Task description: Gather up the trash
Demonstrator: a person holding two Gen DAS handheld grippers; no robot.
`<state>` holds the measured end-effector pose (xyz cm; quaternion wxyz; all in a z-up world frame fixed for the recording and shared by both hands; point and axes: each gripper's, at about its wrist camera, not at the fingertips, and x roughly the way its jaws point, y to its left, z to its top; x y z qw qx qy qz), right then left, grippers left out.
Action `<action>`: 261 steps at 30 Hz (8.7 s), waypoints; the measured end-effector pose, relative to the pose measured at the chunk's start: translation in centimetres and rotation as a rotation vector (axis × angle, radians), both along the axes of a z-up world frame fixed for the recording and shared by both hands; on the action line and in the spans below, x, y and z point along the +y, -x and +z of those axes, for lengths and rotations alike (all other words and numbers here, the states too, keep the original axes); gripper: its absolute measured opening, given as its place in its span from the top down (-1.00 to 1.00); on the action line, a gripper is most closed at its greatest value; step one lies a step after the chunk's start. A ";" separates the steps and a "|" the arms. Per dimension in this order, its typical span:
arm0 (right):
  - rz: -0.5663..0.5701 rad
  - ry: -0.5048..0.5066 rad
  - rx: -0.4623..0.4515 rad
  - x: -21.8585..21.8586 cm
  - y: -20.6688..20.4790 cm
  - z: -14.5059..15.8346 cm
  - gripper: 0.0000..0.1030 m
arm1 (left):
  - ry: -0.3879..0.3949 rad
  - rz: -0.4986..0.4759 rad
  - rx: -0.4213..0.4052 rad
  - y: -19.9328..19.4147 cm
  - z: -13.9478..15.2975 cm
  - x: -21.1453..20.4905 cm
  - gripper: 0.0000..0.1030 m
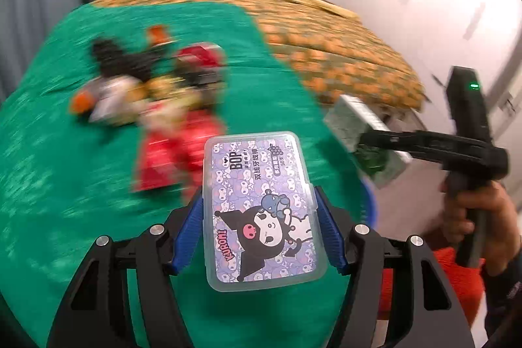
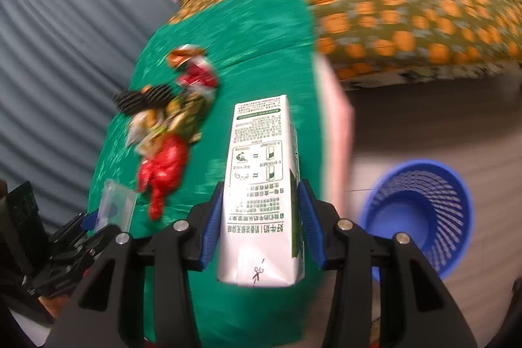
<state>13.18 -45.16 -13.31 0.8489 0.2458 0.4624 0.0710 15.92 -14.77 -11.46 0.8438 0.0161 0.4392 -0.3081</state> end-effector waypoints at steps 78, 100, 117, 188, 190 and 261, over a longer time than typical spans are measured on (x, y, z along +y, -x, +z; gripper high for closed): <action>0.346 0.146 -0.172 20.4 -7.9 -3.4 -0.53 | -0.128 0.253 -0.159 -6.0 -3.1 12.5 -0.89; 0.537 0.303 -0.090 15.1 -2.2 -2.4 0.05 | -0.203 0.083 -0.113 -9.4 -6.8 5.3 -0.43; 0.553 0.406 -0.087 14.5 -1.3 -2.9 0.01 | -0.233 0.097 0.002 -0.6 -6.6 6.3 -0.10; -0.105 0.226 0.139 -18.2 2.1 -13.5 0.16 | -0.097 -0.200 0.106 2.2 -14.6 -30.0 0.90; -0.108 0.216 0.147 -18.6 2.0 -14.2 0.16 | -0.101 -0.192 0.120 1.8 -15.7 -30.3 0.90; 0.213 0.392 -0.276 7.1 0.6 -1.0 -0.58 | -0.291 0.041 -0.069 -14.2 -7.1 -1.9 0.65</action>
